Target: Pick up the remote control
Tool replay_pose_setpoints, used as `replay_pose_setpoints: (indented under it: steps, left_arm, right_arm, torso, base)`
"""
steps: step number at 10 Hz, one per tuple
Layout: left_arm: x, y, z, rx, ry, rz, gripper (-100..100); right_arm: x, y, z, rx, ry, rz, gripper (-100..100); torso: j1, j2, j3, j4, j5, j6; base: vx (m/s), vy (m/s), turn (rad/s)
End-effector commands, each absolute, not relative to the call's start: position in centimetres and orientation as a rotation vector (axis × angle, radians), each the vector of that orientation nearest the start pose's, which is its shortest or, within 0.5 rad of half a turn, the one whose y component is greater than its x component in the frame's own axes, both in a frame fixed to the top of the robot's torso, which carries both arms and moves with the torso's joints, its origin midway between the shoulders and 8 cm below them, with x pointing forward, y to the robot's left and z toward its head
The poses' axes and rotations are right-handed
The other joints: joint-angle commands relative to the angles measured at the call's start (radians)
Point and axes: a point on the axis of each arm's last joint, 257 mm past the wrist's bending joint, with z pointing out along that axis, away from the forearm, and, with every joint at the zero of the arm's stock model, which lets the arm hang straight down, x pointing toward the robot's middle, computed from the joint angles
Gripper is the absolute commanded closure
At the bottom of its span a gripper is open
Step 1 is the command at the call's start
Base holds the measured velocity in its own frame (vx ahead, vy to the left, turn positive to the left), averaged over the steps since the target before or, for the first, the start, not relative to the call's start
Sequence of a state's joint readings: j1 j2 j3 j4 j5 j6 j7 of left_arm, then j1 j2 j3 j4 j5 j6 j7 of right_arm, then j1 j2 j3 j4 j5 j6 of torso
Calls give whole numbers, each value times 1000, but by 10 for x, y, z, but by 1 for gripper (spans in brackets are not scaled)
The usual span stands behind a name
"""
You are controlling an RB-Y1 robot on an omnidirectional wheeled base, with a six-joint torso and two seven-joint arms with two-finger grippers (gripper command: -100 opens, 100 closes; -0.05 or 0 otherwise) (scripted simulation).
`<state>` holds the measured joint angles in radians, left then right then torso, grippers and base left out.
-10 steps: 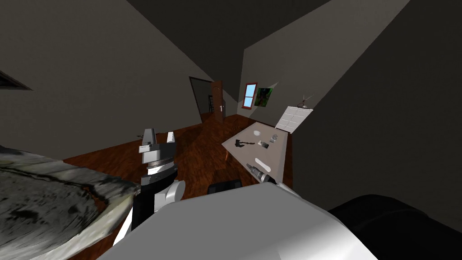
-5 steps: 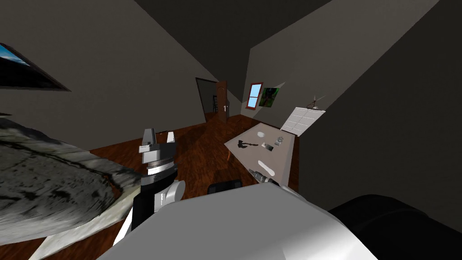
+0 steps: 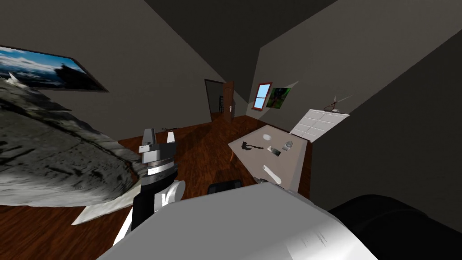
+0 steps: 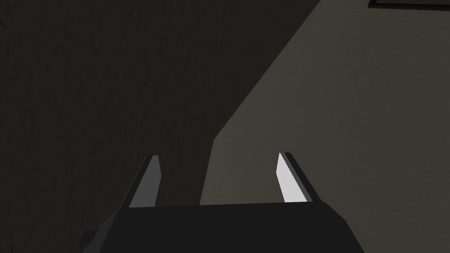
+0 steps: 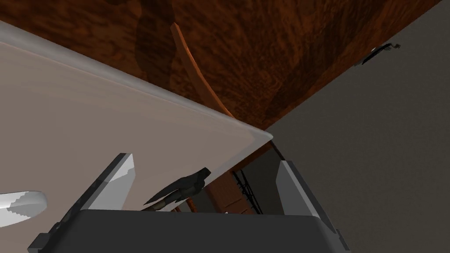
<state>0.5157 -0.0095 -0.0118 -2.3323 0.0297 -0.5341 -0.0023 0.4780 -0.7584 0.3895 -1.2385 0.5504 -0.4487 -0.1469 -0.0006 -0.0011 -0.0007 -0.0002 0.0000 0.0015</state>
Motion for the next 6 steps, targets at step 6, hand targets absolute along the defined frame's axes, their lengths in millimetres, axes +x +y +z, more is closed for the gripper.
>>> replay_pose_setpoints:
  steps: [6]
  left_arm:
    - [326,279,49,-624,534,-1340,0]
  right_arm:
    - [122,-418,-555,305,2631,416,-100]
  torso:
    - [0,0,0,0,0,0]
  base:
    - [19,-14,176]
